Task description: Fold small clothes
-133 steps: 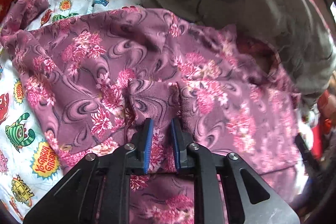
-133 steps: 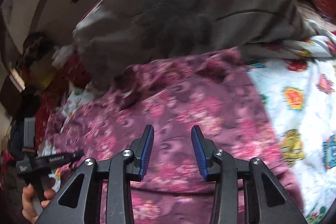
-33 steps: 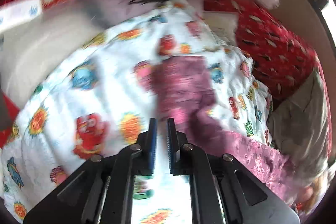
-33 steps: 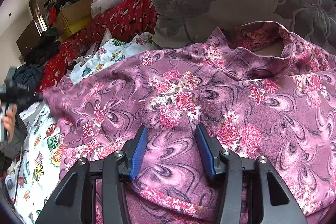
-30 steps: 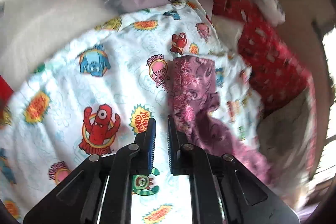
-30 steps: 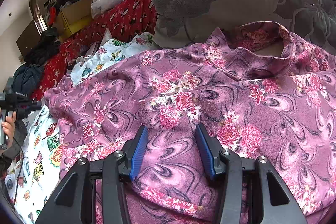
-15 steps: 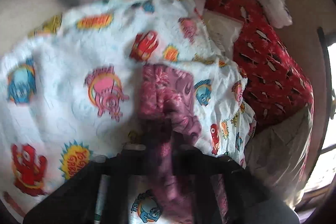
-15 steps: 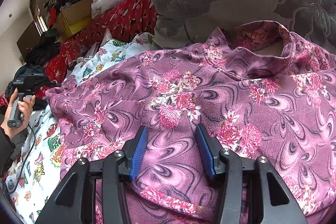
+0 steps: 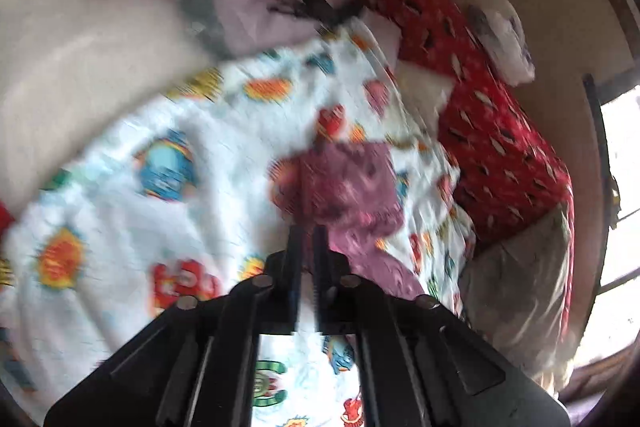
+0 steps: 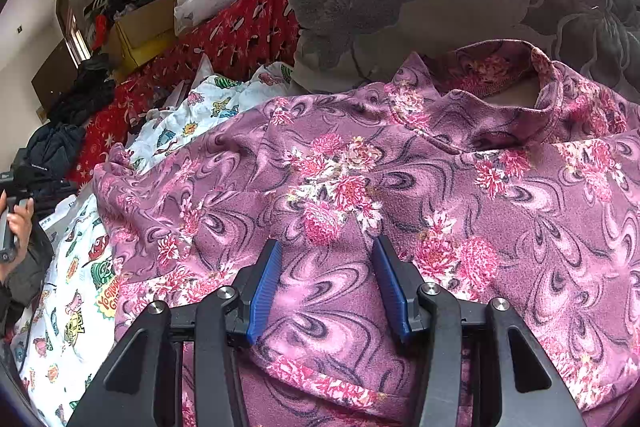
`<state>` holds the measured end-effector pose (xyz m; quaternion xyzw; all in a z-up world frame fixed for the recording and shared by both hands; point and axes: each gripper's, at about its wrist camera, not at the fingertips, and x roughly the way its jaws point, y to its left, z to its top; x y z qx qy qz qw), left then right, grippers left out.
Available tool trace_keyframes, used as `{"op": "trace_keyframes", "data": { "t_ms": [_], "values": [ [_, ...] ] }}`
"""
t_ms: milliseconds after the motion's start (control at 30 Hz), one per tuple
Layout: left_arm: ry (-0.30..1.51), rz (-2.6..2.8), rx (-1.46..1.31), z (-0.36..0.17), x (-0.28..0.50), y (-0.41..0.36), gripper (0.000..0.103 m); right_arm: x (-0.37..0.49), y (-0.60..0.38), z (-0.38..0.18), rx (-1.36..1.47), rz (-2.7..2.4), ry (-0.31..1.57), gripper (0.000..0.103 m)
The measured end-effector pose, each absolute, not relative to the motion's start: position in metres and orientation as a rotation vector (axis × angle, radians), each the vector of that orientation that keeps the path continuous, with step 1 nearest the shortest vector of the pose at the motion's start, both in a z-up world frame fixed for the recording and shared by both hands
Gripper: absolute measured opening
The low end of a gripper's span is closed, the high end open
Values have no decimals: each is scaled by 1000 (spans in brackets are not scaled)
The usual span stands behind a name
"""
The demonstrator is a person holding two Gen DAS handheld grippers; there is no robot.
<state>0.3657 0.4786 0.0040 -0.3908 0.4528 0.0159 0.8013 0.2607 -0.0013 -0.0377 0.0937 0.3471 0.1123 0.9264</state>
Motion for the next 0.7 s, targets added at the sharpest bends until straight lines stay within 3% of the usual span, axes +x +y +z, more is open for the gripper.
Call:
{"op": "trace_keyframes", "data": {
  "t_ms": [67,233,267,300,333,367,567,700],
  "values": [
    [991,-13,-859,-5,378,464,48,260,0,-37,188,227,712,50],
    [1006,-42,-910,-20,408,442,60,261,1,-37,189,228,713,50],
    [1029,-31,-927,-26,414,439,59,261,1,-37,188,227,713,50],
    [1035,-19,-925,-27,416,436,49,261,1,-37,189,228,712,50],
    [1030,-10,-905,-24,416,434,33,261,2,-37,190,228,712,50],
    [1019,-4,-859,-19,415,432,0,261,2,-37,190,228,713,50],
    [911,20,-787,18,365,461,1,261,0,-35,203,233,718,50],
    [992,44,-783,6,342,477,1,261,1,-34,194,231,721,51]
  ]
}}
